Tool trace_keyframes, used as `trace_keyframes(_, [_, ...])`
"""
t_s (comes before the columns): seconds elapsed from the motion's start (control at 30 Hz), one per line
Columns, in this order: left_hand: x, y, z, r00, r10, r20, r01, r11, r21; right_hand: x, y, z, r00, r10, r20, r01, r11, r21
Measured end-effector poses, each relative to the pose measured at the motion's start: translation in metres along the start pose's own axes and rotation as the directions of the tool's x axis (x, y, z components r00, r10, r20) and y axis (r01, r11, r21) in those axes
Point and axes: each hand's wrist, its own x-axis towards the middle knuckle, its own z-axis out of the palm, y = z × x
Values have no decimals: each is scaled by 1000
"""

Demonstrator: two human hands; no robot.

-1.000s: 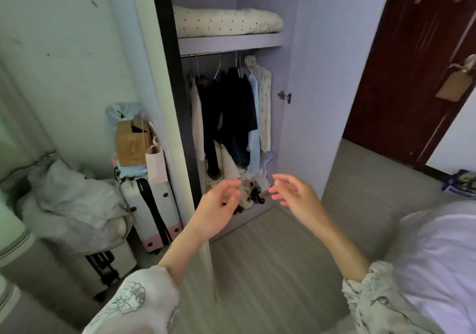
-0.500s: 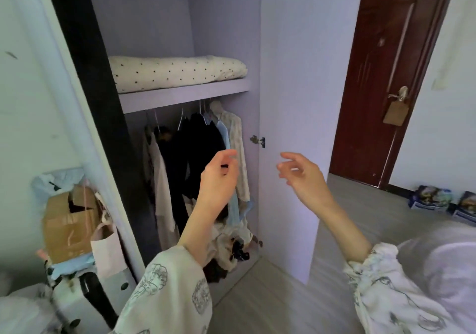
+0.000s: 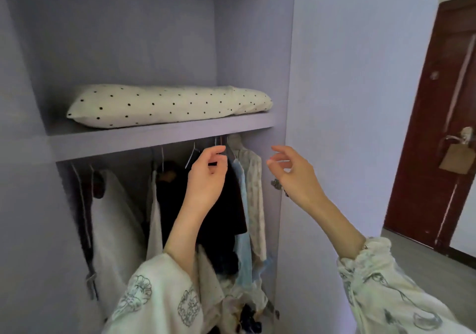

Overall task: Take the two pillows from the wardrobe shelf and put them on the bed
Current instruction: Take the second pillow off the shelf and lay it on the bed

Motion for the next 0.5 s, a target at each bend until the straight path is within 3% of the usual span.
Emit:
trace_keyframes(0.2, [94,-17,-6,985,6,-171,4,999,54,109,51,19,988,-118,99,117,993,14])
trace_keyframes(0.33, [150,-21,-17,976,145,-161,-97,956,278,174,60,47,963,-195,188,203,979,-21])
trace_keyframes(0.4, [172,-24,-24,974,211,-77,-153,875,460,202,56,65,935,-271,231,287,957,-42])
trace_keyframes(0.5, [204,-33,-38,950,311,8,-217,646,732,244,48,93,880,-391,272,429,898,-99])
